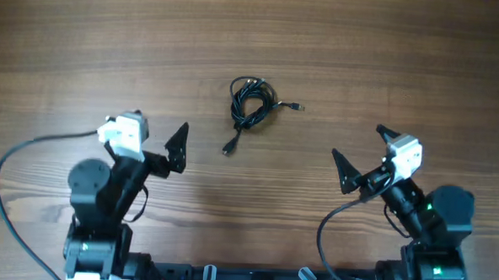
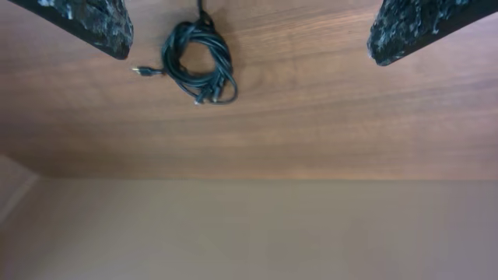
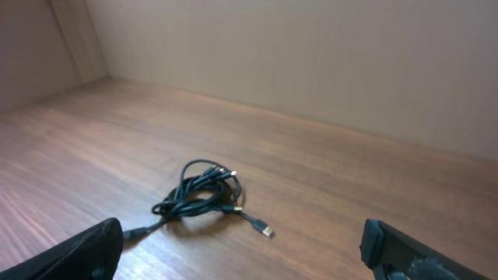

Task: Untangle cables
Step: 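Move both grippers forward toward the black cable bundle, then grasp the black cable bundle with both grippers from either side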

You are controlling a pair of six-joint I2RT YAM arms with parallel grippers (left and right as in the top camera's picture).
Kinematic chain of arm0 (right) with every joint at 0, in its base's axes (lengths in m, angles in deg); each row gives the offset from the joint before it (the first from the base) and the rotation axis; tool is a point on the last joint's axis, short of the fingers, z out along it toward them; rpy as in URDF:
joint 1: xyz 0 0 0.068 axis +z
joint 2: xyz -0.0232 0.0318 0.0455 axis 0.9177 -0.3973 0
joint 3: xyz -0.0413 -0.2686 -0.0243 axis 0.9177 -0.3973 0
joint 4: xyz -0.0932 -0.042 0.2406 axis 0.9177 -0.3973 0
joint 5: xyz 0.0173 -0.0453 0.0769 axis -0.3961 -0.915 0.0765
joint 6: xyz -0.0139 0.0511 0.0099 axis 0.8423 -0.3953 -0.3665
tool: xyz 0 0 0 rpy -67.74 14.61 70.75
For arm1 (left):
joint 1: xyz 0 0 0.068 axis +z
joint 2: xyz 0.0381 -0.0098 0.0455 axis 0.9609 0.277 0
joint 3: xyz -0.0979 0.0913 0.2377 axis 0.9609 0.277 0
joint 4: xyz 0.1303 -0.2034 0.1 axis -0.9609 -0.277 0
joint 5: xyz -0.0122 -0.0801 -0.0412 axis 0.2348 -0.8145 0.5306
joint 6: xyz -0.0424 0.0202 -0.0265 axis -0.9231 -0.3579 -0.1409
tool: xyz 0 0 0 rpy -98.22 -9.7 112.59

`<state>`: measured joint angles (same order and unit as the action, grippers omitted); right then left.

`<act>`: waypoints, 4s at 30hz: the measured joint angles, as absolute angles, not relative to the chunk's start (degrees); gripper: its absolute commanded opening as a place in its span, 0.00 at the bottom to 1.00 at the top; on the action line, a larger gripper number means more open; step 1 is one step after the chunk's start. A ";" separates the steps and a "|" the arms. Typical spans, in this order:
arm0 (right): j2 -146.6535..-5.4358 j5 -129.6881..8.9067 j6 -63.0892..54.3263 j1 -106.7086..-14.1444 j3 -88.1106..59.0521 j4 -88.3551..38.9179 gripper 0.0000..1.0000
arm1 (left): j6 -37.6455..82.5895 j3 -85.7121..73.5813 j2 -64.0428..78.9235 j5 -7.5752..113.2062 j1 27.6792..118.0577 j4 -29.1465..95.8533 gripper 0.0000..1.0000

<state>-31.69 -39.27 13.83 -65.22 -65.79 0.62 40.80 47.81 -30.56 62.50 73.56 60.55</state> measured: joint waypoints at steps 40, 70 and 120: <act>-74.07 -32.18 0.25 -64.77 -24.18 -32.05 0.88 | 37.96 9.61 7.82 57.30 73.56 27.53 1.00; -113.23 -48.29 -27.53 -43.30 -11.44 -24.47 0.53 | 19.36 -0.14 28.39 61.12 72.42 23.83 0.79; -115.97 -37.36 -6.63 -56.94 -11.41 -33.23 0.65 | 32.52 -0.05 47.78 64.53 50.04 37.43 0.27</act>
<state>-115.97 -37.36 -6.63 -56.94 -11.41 -33.23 32.52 -0.05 47.78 64.53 50.04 37.43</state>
